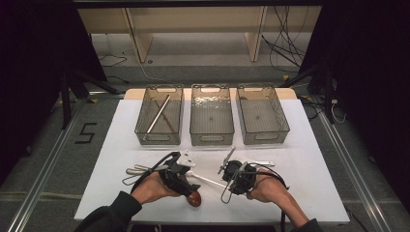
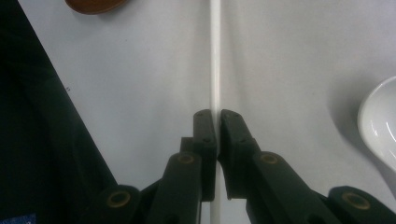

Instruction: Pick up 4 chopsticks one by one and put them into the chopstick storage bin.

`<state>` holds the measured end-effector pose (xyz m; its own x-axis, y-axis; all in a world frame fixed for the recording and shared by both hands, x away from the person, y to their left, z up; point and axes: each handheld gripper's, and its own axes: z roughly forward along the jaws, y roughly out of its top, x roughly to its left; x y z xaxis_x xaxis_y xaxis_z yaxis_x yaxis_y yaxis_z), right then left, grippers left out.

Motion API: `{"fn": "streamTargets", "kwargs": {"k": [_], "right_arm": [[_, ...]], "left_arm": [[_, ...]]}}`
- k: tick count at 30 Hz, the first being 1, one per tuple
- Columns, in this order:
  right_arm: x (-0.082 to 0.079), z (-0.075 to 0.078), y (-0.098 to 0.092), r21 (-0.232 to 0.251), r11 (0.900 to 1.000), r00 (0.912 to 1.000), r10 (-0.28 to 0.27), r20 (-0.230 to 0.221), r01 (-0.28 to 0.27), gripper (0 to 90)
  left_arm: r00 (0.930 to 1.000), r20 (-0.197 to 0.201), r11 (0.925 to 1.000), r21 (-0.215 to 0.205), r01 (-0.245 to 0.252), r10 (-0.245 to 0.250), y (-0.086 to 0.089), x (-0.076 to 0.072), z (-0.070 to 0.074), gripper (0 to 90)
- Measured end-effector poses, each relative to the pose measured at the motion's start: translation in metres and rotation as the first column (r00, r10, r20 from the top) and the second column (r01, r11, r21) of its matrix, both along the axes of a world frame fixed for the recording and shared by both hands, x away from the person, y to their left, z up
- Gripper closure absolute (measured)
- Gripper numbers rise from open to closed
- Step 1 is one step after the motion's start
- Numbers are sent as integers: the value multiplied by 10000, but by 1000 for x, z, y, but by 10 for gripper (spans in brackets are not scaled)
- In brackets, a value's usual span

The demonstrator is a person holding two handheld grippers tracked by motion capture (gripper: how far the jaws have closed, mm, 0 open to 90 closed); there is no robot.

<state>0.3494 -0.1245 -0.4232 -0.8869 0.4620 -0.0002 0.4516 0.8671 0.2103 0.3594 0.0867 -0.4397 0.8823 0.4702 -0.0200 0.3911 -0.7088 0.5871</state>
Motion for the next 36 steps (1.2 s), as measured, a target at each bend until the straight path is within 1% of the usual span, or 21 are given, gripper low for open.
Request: {"fn": "streamTargets", "kwargs": {"k": [2, 4, 5, 7, 8, 9, 12, 13, 16, 18, 26, 29, 30, 31, 35, 36], "right_arm": [[0, 1, 0, -29, 10000, 10000, -4, -9, 4, 863], [0, 1, 0, -36, 10000, 10000, 82, -5, -82, 863], [0, 1, 0, -25, 10000, 10000, 91, -13, -91, 863], [-1, 1, -1, 10, 10000, 10000, 89, -15, -89, 863], [-2, 1, -1, 28, 10000, 9999, 95, -37, -95, 863], [-2, 2, -1, 33, 9998, 9998, 216, -34, -216, 863], [-3, 3, -2, 70, 9998, 9998, 193, -14, -193, 863], [-3, 2, -3, 64, 9996, 9997, 263, -6, -263, 863], [-3, 3, -3, 38, 9995, 9995, 308, -18, -308, 863], [-3, 3, -3, 28, 9994, 9994, 347, -25, -347, 862], [-4, 3, -3, 58, 9991, 9991, 431, -51, -430, 862], [-4, 3, -3, 152, 9989, 9990, 435, -31, -435, 862], [-4, 3, -3, 110, 9984, 9984, 562, -39, -561, 862], [-4, 3, -3, 121, 9983, 9984, 572, -28, -571, 862], [-4, 3, -4, 179, 9978, 9980, 633, -24, -632, 862], [-4, 4, -4, 196, 9977, 9979, 648, -28, -647, 862]], "left_arm": [[9996, -56, 9995, 103, 289, -288, -9, 4, -4, 275], [9986, -213, 9988, 52, 494, -492, -16, 7, -8, 293], [9977, -239, 9979, 106, 637, -634, -18, 7, -9, 300], [9967, -207, 9966, 214, 791, -787, -22, 9, -10, 312], [9964, -207, 9965, 153, 824, -821, -23, 10, -10, 325], [9953, -213, 9953, 159, 953, -950, -23, 11, -9, 341], [9917, -294, 9917, 250, 1258, -1250, -28, 14, -11, 376], [9892, -434, 9893, 353, 1415, -1399, -31, 15, -13, 382], [9848, -537, 9845, 506, 1677, -1650, -38, 16, -17, 397], [9813, -573, 9800, 678, 1873, -1836, -42, 17, -19, 419], [9711, -770, 9692, 826, 2322, -2261, -49, 22, -24, 525], [9684, -784, 9668, 800, 2429, -2368, -51, 22, -25, 555], [9674, -762, 9655, 811, 2476, -2417, -52, 22, -25, 569], [9661, -755, 9643, 796, 2527, -2470, -52, 22, -25, 580], [9565, -837, 9544, 848, 2863, -2795, -52, 22, -24, 640], [9542, -799, 9518, 852, 2948, -2884, -52, 22, -24, 650]]}}
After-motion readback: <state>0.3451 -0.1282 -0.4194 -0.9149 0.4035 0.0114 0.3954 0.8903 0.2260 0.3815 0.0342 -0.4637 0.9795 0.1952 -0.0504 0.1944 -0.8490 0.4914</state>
